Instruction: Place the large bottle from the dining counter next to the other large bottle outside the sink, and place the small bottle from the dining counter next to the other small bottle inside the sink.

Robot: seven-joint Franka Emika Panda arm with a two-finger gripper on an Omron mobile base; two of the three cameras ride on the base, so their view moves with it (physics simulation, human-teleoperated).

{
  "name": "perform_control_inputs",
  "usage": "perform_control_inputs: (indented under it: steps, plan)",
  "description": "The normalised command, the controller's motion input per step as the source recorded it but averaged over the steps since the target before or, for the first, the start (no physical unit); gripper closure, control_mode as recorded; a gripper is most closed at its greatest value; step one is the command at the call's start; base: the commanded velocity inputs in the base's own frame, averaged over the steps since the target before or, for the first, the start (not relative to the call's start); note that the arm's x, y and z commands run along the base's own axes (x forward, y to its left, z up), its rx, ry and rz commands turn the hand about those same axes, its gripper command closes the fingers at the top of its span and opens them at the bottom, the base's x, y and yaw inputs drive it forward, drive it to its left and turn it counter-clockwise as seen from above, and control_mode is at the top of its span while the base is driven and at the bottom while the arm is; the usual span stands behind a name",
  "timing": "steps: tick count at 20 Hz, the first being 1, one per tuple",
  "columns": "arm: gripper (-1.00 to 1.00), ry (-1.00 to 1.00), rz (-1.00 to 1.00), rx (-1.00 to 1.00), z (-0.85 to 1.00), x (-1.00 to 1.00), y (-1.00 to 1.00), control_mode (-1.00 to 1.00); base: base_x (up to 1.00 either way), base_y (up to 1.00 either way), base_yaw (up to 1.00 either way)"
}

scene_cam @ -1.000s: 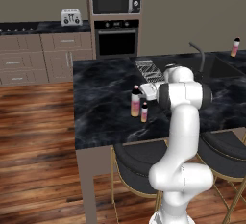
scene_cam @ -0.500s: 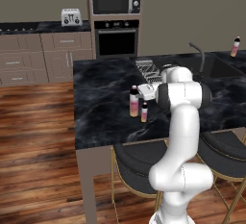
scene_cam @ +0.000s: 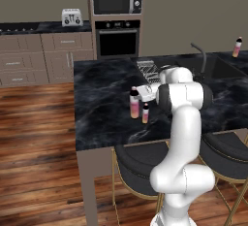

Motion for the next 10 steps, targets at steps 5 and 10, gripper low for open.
perform_control_inputs:
  steps: [5,10]
  plan:
    - [1.00,0.00,0.00,0.00,-0.01,-0.01,0.14,-1.00,0.00,0.00,0.00]
    - [1.00,0.00,0.00,0.00,-0.01,-0.01,0.06,-1.00,0.00,0.00,0.00]
